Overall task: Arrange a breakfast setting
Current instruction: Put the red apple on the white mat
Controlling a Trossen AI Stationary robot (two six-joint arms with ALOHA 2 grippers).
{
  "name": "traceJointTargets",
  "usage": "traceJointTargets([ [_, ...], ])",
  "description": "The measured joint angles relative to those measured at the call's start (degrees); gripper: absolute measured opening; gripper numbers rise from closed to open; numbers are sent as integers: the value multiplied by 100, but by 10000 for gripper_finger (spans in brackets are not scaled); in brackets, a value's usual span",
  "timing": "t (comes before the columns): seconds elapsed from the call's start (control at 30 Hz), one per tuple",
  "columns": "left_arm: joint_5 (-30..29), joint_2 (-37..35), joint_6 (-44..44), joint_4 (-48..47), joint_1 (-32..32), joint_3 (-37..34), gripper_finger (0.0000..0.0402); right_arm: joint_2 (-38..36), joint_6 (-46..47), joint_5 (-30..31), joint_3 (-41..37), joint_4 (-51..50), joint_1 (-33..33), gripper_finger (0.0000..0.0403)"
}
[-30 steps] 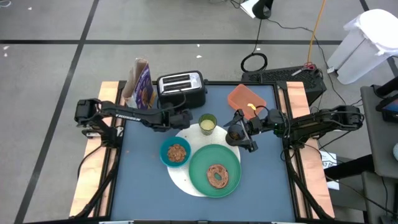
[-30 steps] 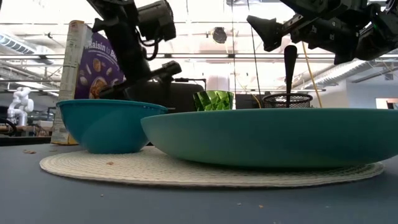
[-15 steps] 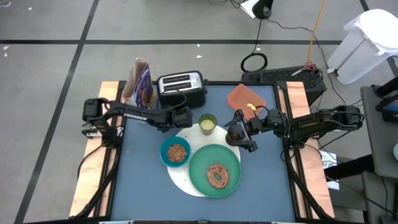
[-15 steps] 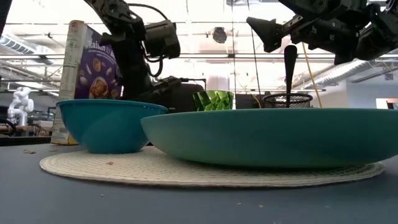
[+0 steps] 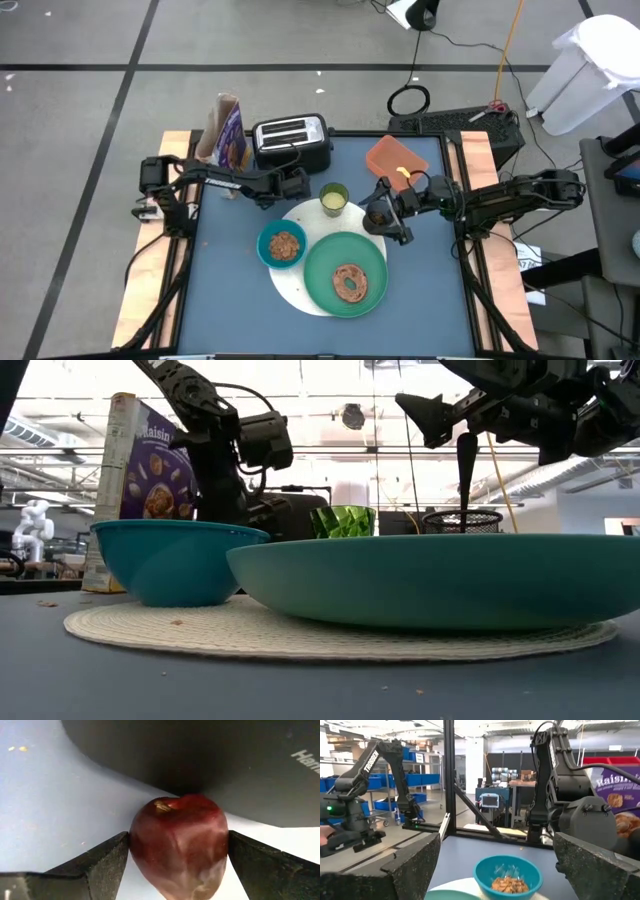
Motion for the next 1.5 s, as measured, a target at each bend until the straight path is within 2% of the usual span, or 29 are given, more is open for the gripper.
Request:
traceJointTargets([
  [0.13,-52,20,122,27,-3,0,321,2,-7,0,1,-50,2,380],
  [0.37,-257,25,438,11,-94,-4,272,2,-9,0,1,-69,0,380],
  [0.53,-607,35,548,-30,-258,-15,270,2,-9,2,1,-57,1,380],
  [0.7,-869,35,1031,-9,-528,-15,270,2,-53,2,1,-53,0,380],
  [0.97,-1761,35,2708,16,-999,-15,271,2,-526,4,1,-53,1,380],
  [1.2,-2005,33,4238,79,-1056,-15,271,2,-589,44,1,-51,1,380],
  [1.4,-2197,33,5661,367,-1091,-15,271,2,-191,782,-1,-58,-2,380],
  [1.5,-2196,33,5985,383,-1088,-15,271,2,-161,1061,-1,-56,-2,380],
])
